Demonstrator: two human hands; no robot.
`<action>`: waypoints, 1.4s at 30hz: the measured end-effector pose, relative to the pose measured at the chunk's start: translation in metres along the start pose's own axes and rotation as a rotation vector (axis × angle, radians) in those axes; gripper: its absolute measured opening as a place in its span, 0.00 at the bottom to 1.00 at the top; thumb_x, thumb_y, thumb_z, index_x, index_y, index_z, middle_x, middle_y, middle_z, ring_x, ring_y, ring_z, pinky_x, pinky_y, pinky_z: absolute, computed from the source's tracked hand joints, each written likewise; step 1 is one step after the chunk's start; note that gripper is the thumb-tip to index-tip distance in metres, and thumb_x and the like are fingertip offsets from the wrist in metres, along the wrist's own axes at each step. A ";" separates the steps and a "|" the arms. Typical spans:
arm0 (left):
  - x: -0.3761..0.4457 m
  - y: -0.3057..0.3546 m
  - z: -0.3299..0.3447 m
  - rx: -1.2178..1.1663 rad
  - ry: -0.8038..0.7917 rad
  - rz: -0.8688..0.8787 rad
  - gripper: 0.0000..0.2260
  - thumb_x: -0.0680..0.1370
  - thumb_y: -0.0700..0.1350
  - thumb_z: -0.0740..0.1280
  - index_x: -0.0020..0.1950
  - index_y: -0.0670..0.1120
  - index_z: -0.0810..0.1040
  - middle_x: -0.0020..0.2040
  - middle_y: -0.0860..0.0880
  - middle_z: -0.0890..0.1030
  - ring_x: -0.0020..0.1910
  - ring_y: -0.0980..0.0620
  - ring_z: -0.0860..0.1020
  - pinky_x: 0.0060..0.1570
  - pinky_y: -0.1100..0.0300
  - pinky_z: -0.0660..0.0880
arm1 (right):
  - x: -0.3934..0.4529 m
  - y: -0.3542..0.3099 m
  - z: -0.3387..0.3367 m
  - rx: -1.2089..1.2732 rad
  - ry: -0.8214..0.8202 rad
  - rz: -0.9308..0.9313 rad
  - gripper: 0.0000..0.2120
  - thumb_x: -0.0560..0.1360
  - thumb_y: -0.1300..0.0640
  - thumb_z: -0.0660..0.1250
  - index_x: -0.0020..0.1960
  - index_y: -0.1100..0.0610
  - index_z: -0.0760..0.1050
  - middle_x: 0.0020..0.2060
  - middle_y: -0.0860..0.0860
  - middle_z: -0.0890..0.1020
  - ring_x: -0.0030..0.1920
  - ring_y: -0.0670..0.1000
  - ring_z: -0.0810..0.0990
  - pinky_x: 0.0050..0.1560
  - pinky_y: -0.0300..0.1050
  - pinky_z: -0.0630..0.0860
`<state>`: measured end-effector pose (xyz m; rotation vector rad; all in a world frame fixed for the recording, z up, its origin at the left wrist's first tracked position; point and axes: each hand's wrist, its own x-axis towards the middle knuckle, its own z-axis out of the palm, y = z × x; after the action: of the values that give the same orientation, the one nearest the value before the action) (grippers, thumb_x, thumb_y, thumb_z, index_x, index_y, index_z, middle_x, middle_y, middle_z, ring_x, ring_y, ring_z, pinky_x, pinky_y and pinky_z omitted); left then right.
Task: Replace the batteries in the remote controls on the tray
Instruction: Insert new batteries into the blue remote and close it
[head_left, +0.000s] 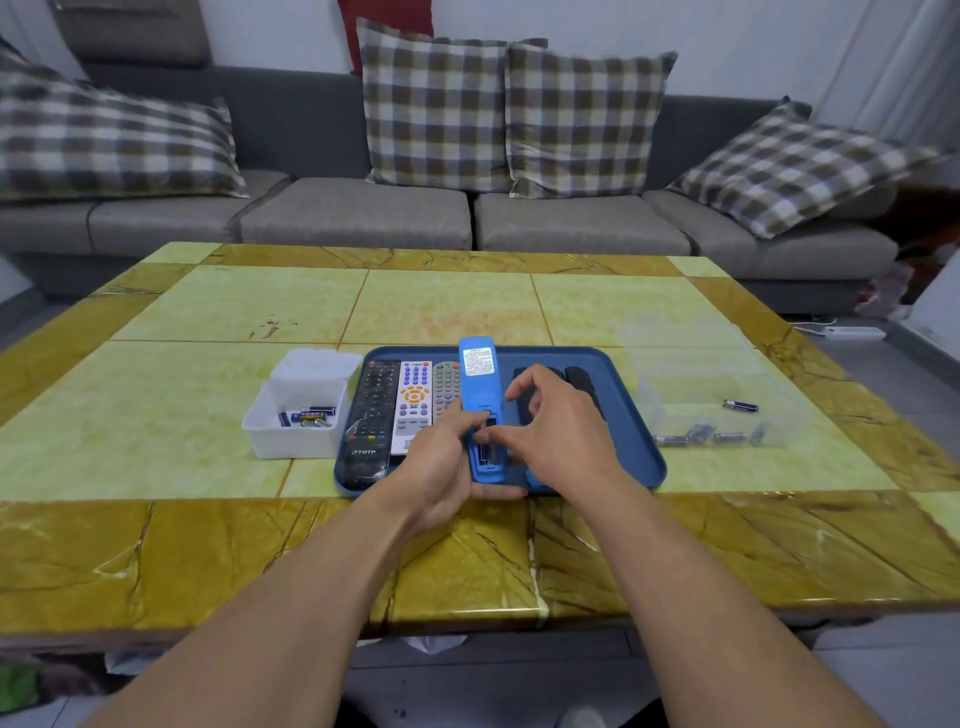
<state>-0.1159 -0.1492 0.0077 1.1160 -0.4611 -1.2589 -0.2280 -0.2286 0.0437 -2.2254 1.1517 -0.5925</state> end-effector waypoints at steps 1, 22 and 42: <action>0.000 0.000 0.000 -0.017 -0.003 0.004 0.12 0.85 0.45 0.56 0.67 0.48 0.73 0.58 0.37 0.83 0.49 0.37 0.84 0.34 0.46 0.82 | 0.000 0.003 0.000 0.074 -0.013 -0.009 0.23 0.64 0.44 0.81 0.50 0.47 0.72 0.36 0.44 0.74 0.33 0.39 0.79 0.36 0.44 0.78; 0.006 0.001 -0.003 0.042 0.057 0.116 0.14 0.86 0.42 0.53 0.71 0.48 0.68 0.58 0.43 0.82 0.49 0.41 0.86 0.38 0.43 0.82 | 0.000 0.017 -0.007 0.512 0.031 -0.053 0.05 0.74 0.56 0.75 0.47 0.49 0.82 0.45 0.43 0.85 0.47 0.41 0.82 0.48 0.39 0.78; 0.010 -0.004 -0.005 0.031 0.136 0.131 0.17 0.87 0.53 0.52 0.65 0.48 0.75 0.49 0.49 0.87 0.43 0.51 0.86 0.49 0.40 0.82 | 0.006 0.009 0.007 0.160 -0.022 -0.239 0.07 0.72 0.57 0.77 0.49 0.49 0.87 0.41 0.45 0.87 0.42 0.45 0.85 0.48 0.48 0.82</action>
<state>-0.1105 -0.1559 -0.0006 1.1707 -0.4455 -1.0578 -0.2262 -0.2357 0.0328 -2.2385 0.8028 -0.7281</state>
